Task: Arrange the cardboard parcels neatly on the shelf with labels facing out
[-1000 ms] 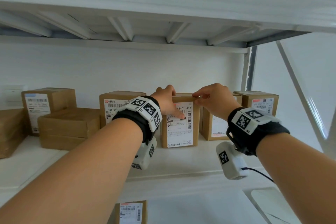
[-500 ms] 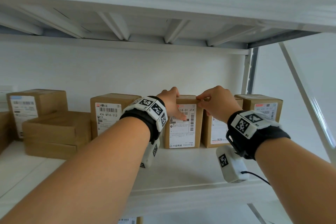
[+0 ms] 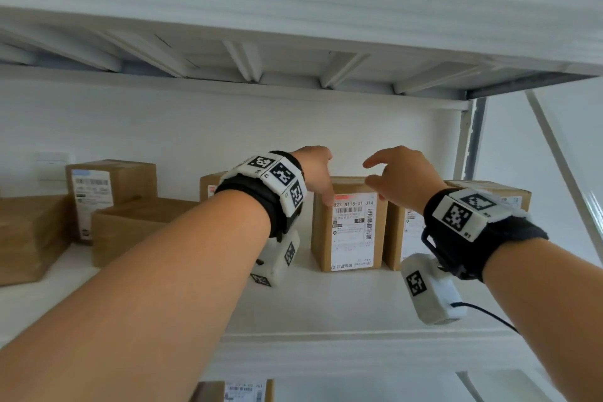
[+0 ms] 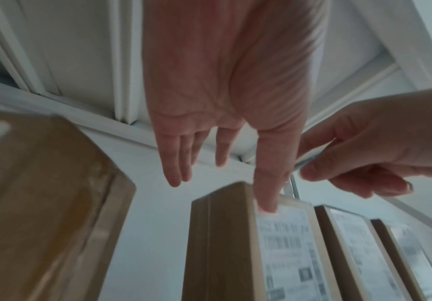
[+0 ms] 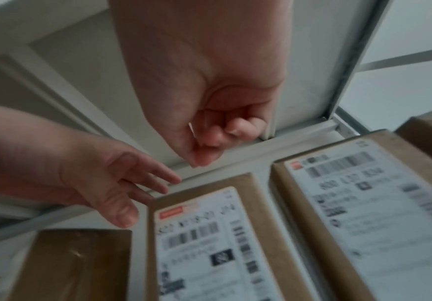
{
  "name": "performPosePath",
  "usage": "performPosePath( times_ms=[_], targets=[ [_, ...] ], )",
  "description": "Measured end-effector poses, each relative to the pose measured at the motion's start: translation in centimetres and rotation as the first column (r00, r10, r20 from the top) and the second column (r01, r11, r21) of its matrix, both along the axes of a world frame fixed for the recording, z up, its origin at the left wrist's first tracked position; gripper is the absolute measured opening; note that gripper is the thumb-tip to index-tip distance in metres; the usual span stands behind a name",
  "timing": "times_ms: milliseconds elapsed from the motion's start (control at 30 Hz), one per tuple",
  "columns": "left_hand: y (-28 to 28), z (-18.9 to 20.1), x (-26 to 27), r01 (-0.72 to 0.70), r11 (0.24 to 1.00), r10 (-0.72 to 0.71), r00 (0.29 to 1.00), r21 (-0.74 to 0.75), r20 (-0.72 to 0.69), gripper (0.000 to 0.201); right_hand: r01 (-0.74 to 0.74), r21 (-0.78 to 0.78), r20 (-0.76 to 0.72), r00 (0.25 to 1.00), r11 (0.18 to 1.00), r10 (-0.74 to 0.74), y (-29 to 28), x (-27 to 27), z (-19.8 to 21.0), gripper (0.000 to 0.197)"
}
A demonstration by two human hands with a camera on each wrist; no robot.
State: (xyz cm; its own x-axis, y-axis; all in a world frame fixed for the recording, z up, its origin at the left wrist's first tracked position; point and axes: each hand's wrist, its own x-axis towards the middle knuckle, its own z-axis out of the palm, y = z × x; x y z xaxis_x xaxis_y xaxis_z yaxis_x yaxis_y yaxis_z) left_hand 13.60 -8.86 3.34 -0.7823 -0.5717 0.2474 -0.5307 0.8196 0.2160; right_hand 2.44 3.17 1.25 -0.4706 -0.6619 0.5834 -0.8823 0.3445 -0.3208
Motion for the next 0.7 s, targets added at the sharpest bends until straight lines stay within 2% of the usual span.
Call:
performPosePath(
  times_ms=[67,233,700],
  targets=[
    [0.0,0.7,1.7,-0.007,1.000,0.007,0.999,0.001,-0.049,0.088,-0.030,-0.022,-0.007,1.000,0.999,0.030,-0.7,1.6,0.7,0.015],
    [-1.3,1.0,5.6,-0.041,0.998,0.048,0.985,0.040,-0.167,0.076,-0.084,-0.033,0.008,0.996,0.996,0.084,-2.8,5.4,1.2,0.017],
    [-6.7,0.0,13.0,-0.144,0.987,0.157,0.967,0.078,-0.199,0.067,-0.142,-0.016,0.018,0.990,0.990,0.142,-7.9,10.8,0.4,0.019]
  ],
)
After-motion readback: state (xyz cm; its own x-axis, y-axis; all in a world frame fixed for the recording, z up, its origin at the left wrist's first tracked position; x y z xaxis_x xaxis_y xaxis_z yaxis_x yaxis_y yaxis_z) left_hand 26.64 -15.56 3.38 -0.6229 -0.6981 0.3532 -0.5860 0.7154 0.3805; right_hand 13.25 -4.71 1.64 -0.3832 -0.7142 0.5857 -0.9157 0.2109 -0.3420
